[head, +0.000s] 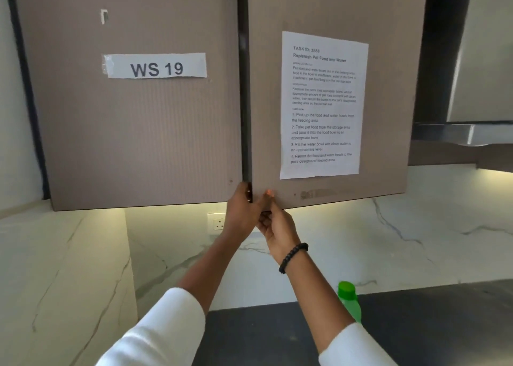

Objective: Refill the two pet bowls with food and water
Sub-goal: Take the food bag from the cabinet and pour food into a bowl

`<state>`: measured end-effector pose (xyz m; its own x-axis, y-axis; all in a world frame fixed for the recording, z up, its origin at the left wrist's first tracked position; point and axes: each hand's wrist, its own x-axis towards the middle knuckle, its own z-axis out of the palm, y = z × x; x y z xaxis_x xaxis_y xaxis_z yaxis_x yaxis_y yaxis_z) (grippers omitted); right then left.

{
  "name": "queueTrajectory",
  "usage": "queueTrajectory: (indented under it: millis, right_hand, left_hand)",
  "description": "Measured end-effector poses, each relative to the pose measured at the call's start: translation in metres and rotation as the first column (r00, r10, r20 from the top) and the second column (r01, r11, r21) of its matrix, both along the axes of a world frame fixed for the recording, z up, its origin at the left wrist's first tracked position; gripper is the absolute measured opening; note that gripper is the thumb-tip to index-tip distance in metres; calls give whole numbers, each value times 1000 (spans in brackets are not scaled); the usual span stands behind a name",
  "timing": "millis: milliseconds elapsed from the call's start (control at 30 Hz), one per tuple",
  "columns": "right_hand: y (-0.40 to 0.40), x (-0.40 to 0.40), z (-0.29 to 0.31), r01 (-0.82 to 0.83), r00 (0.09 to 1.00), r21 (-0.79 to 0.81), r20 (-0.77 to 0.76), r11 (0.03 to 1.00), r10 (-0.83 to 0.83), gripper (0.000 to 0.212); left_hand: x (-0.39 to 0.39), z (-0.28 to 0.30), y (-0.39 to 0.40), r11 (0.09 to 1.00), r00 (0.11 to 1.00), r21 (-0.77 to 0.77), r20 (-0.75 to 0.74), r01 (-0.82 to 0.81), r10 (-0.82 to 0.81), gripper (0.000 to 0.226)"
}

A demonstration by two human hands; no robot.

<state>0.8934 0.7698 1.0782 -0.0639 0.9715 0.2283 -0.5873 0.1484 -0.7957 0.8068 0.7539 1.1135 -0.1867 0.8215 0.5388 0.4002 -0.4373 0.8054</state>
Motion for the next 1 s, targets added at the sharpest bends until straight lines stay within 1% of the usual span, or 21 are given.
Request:
queueTrajectory:
  millis: [67,100,133,167,200,233,267,300,367,400,433,500,533,600,633,667,767,833,867,967,1000]
  right_hand:
    - [-23,19,-1,11,995,38,103,999,-15,46]
    - [-34,28,-1,53,974,42,220,998,-61,51]
    - [-46,41,-1,144,913,59,376,988,-156,57]
    - [-58,55,-1,259,803,113,527,959,-279,61]
    - [-70,70,-1,370,659,210,627,905,-415,62]
    - [-81,85,0,461,509,333,660,823,-553,60]
    - [-92,98,2,516,400,447,629,731,-666,54]
    - [-104,110,6,550,344,536,554,641,-758,45]
    - [-129,129,22,581,334,649,360,491,-871,23]
    - [-141,134,32,581,341,686,284,438,-896,13]
    - [-151,137,43,572,355,714,229,404,-906,10]
    - [-171,141,62,550,347,762,165,343,-923,23]
    - [-181,144,69,543,322,780,148,310,-935,30]
    - [-198,157,78,549,256,801,113,240,-960,44]
    - [-207,167,79,558,211,804,104,207,-972,47]
    - [-217,177,81,568,162,803,103,178,-981,46]
    - [-240,210,84,615,3,783,109,88,-994,38]
    - [-250,234,89,644,-122,765,111,6,-986,30]
    - [-253,247,90,657,-160,754,121,-14,-980,27]
    - [-258,293,90,702,-262,709,163,-72,-951,30]
    - [-258,308,90,729,-291,678,186,-92,-938,33]
  left_hand:
    - [12,1,-13,995,999,94,-30,-16,19,38]
    - [16,0,-19,990,998,138,-47,-25,32,39]
    - [23,-1,-27,983,998,181,-52,-18,28,40]
    - [30,-3,-35,976,999,220,-38,-4,12,39]
    - [38,-5,-44,967,1000,254,-14,12,-8,36]
    - [47,-6,-52,957,1000,291,10,22,-26,32]
    - [57,-9,-59,943,998,331,32,32,-46,27]
    - [69,-11,-67,927,994,371,65,57,-87,22]
    - [94,-18,-84,883,965,452,148,127,-214,18]
    - [107,-20,-95,855,945,490,167,168,-281,24]
    - [120,-21,-105,824,925,523,158,218,-345,35]
    - [144,-18,-124,723,856,575,73,383,-512,55]
    - [156,-15,-133,654,810,598,14,464,-587,59]
    - [179,-6,-148,538,747,630,-104,561,-657,63]
    - [190,-2,-154,505,730,629,-150,591,-667,66]
    - [202,1,-159,495,720,615,-181,614,-670,72]
    - [237,0,-174,521,713,543,-227,658,-663,88]
    - [260,-1,-182,519,713,522,-290,677,-638,96]
    - [269,1,-184,517,698,490,-329,702,-636,97]
    - [288,13,-177,475,579,331,-423,815,-697,87]
    - [293,16,-171,483,575,313,-487,818,-657,79]
